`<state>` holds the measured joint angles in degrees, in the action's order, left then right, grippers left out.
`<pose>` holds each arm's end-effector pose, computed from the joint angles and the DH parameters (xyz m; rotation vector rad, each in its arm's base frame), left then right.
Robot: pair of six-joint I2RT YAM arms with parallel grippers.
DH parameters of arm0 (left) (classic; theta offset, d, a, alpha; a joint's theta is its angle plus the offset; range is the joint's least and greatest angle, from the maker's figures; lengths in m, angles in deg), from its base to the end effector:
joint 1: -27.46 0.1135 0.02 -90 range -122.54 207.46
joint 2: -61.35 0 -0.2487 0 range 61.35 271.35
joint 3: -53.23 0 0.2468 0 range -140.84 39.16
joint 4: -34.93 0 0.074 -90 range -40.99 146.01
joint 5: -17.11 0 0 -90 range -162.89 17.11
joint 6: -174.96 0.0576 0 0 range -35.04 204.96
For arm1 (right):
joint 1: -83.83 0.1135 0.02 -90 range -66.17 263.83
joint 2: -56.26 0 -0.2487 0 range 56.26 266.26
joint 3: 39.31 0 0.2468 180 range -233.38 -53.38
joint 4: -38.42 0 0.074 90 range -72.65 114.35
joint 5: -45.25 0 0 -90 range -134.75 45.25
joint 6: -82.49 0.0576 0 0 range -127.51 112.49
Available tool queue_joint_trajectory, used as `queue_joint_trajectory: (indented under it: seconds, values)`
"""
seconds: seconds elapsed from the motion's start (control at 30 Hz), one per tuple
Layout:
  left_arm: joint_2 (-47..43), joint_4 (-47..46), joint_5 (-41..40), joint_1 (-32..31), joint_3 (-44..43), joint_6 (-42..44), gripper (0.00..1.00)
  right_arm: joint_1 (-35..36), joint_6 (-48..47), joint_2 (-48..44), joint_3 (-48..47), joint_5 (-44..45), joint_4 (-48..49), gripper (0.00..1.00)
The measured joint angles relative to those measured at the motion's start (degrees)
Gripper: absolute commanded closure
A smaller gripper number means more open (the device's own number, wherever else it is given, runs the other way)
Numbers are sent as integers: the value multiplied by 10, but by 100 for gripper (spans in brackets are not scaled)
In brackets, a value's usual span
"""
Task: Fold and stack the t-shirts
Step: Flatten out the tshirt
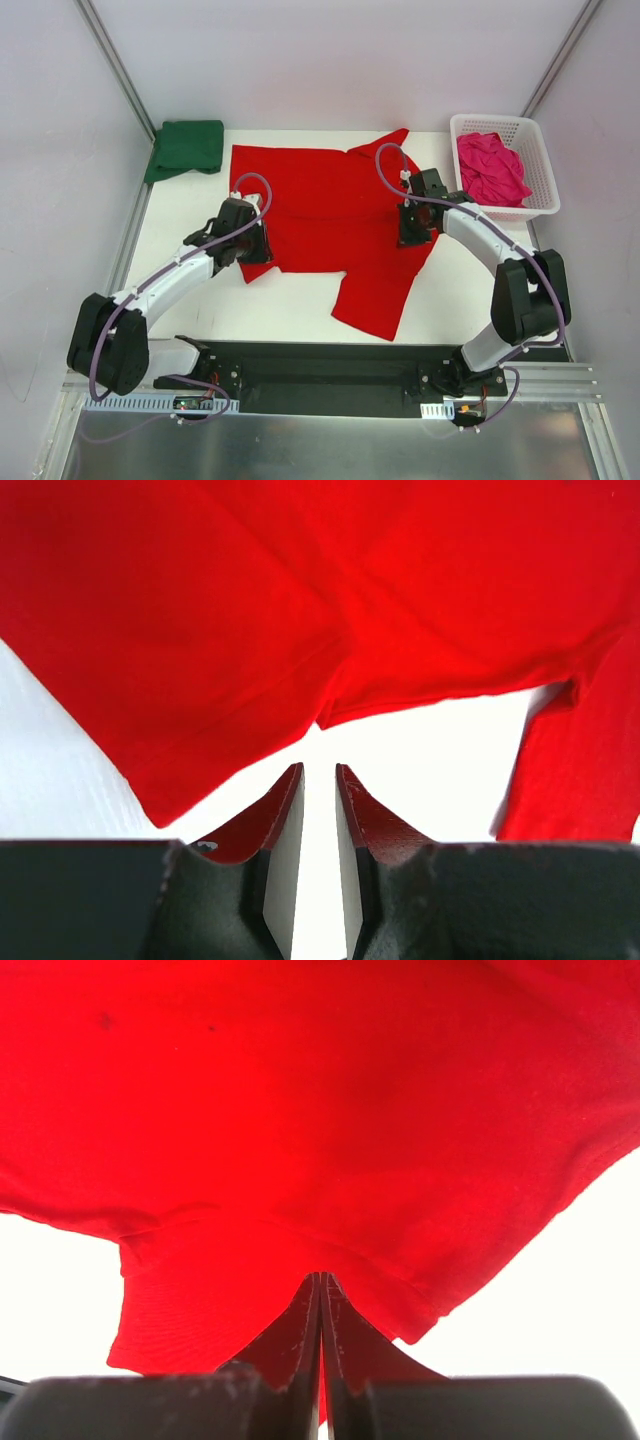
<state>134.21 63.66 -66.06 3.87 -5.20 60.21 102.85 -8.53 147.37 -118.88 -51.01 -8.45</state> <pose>0.2552 -0.1189 0.1999 0.0375 2.3851 -0.5527 0.3150 0.1152 0.2010 -0.4924 2.5555 0.2557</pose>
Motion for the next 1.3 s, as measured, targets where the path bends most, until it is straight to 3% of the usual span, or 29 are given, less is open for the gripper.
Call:
queue_joint_trajectory:
  seconds: [0.1,0.3,0.4,0.73,1.1,1.3]
  values:
    - [-8,-8,-12,0,4,-3,75,4,1,0,0,0,1,98]
    - [-6,-9,-16,0,22,-25,24,10,1,0,0,0,0,98]
    - [-16,-9,-23,0,46,-44,17,12,1,0,0,0,0,98]
    - [-139,25,-70,2,111,-90,20,24,2,-6,4,2,-1,98]
    - [-135,54,-77,60,142,-96,24,34,2,-43,16,13,-8,98]
    - [-114,39,-55,80,161,-103,34,34,2,-56,17,16,-11,98]
